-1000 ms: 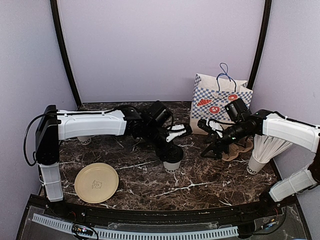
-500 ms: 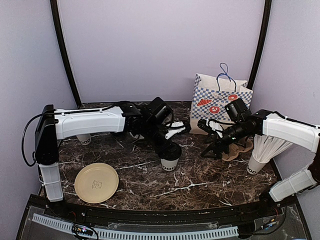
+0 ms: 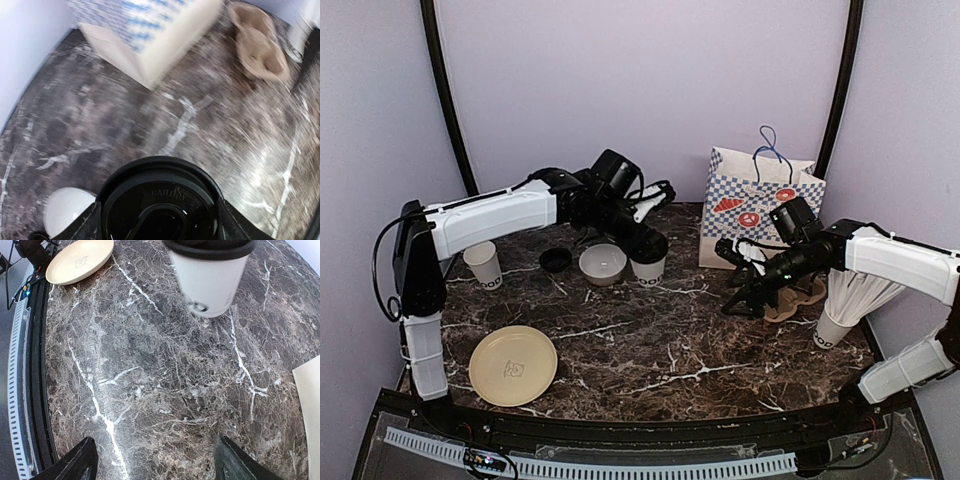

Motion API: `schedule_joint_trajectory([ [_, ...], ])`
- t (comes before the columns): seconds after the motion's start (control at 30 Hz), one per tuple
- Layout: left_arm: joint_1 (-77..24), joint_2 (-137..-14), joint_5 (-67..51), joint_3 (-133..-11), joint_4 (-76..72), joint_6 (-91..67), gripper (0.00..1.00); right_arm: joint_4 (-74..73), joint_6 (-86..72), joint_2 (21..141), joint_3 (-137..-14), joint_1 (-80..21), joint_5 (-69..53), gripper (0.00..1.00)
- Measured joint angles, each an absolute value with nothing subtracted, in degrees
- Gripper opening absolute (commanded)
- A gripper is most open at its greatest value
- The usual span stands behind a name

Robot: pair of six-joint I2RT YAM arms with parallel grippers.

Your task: Pack the takeout coffee

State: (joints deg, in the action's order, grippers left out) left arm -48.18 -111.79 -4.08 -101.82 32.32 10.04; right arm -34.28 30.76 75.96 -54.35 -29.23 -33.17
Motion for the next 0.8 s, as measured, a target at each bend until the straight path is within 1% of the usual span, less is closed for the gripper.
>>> schedule_joint_trajectory([
  [0.3,-43.0,-123.3,0.6,-114.0,30.1,8.4,0.67,-34.3,30.8,76.0,-54.1,-29.2,-32.6,0.8],
  [0.43,-41.3,-127.5,2.4,-117.3,30.0,7.8,0.68,-34.3,30.8,76.0,-54.1,-29.2,-32.3,0.8],
  [0.63,-38.9,-130.6,4.1,-120.1,30.1,7.7,0.69,-34.3,30.8,76.0,-54.1,-29.2,-32.0,0.8],
  [0.7,-38.3,-131.5,4.4,-121.5,30.0,7.7,0.73,-34.3,30.8,76.0,-54.1,-29.2,-31.9,0.8],
  [0.8,-37.9,-132.6,4.9,-122.7,30.0,7.6,0.82,-34.3,30.8,76.0,-54.1,-29.2,-31.9,0.8],
])
